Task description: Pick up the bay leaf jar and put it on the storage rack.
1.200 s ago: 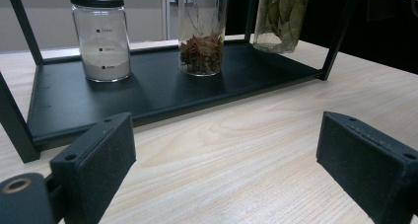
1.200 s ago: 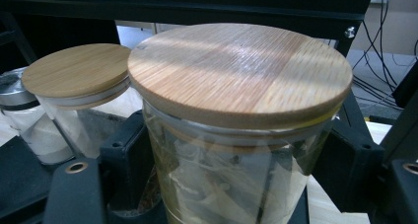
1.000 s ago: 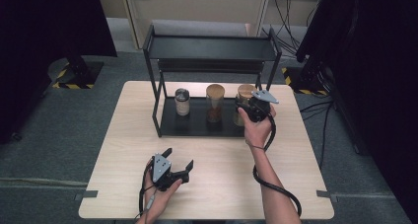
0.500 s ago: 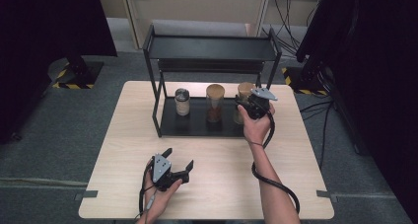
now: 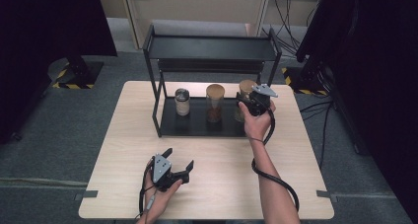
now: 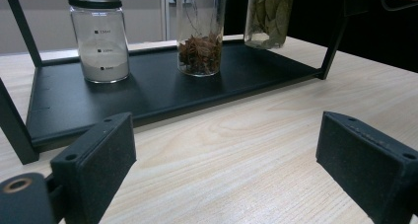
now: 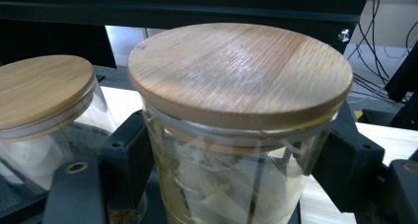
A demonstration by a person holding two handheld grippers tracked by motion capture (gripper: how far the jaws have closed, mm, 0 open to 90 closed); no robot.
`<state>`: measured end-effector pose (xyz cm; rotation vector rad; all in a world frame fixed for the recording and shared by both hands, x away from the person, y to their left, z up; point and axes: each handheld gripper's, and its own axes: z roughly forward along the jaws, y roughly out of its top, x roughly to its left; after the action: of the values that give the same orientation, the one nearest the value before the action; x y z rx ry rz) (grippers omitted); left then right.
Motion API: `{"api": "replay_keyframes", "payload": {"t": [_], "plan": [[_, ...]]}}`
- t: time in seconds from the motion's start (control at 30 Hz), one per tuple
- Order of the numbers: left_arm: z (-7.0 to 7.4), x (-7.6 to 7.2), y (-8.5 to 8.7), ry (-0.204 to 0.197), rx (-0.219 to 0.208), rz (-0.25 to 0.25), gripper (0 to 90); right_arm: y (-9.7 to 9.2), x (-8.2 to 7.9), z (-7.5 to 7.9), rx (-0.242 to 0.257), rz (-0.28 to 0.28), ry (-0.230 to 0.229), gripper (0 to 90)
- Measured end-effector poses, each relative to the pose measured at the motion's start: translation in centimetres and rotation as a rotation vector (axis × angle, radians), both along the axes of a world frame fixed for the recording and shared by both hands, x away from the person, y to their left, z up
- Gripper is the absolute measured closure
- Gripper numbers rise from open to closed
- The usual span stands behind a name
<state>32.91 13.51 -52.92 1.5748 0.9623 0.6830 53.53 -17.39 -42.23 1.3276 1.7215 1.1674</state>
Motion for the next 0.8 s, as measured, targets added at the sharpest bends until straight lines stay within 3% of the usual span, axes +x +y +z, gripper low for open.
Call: {"api": "replay_keyframes", "payload": {"t": [0.8], "plan": [[0.0,-0.07,-0.06,0.001,0.0,-0.002,7.3,0.61,0.89,-1.01,-0.01,-0.013,0.021,25.3]]}}
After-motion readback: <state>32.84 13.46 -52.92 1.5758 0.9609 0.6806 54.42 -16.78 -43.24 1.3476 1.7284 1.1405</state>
